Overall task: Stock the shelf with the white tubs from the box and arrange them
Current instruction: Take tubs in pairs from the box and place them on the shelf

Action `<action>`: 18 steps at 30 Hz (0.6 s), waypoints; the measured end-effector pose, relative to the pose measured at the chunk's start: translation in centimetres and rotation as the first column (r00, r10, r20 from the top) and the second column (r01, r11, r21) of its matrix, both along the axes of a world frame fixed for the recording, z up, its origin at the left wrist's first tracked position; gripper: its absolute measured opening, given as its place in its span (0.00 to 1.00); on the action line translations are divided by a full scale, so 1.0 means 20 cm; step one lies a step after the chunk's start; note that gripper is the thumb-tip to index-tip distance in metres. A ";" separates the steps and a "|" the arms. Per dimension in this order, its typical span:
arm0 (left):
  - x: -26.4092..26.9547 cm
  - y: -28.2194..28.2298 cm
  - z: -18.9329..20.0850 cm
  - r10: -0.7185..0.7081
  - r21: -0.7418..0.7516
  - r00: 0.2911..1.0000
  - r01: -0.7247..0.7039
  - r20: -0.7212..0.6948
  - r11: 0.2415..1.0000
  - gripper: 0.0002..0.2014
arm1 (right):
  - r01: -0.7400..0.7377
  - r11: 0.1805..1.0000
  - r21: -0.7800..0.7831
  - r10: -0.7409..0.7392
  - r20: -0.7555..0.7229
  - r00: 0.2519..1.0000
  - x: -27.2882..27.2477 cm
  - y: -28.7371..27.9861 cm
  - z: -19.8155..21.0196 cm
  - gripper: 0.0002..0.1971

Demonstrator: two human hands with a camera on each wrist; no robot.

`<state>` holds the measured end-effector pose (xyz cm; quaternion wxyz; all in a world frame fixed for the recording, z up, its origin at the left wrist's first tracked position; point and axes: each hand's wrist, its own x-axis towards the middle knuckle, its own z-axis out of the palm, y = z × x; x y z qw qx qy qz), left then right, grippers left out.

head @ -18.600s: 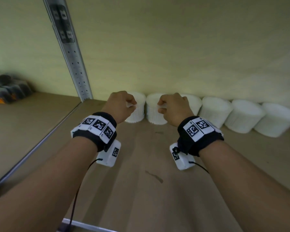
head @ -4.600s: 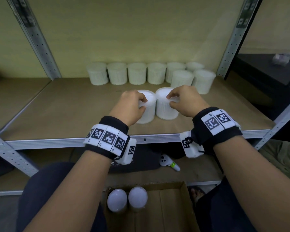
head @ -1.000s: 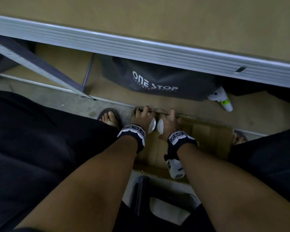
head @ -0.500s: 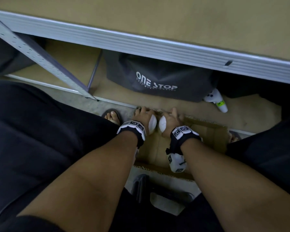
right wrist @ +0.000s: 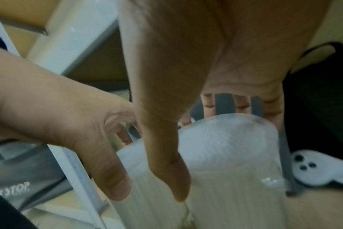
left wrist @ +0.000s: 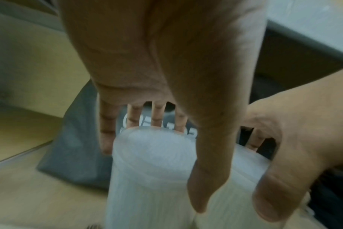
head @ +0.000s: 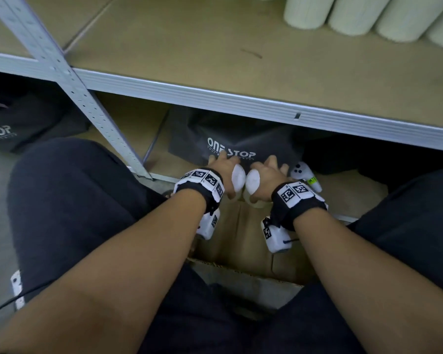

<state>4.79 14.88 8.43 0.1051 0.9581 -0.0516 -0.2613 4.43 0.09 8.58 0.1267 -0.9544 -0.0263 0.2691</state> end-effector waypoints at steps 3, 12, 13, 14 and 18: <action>-0.02 0.00 0.16 -0.008 -0.016 0.999 0.009 0.045 1.000 0.47 | -0.012 1.000 0.000 0.012 0.051 0.999 -0.02 -0.03 0.16 0.40; -0.15 0.08 0.64 -0.025 -0.086 0.983 0.042 0.182 0.995 0.45 | -0.083 0.989 0.126 0.059 0.187 0.981 -0.11 -0.09 0.63 0.43; -0.16 0.09 0.69 -0.029 -0.092 0.980 0.048 0.197 0.995 0.45 | -0.085 0.986 0.142 0.055 0.205 0.977 -0.12 -0.09 0.68 0.43; -0.17 0.09 0.74 -0.033 -0.096 0.976 0.055 0.215 0.994 0.45 | -0.093 0.984 0.151 0.057 0.227 0.972 -0.14 -0.10 0.72 0.42; -0.21 0.10 0.91 -0.048 -0.118 0.949 0.088 0.310 0.989 0.44 | -0.148 0.979 0.138 0.094 0.337 0.937 -0.18 -0.13 0.91 0.40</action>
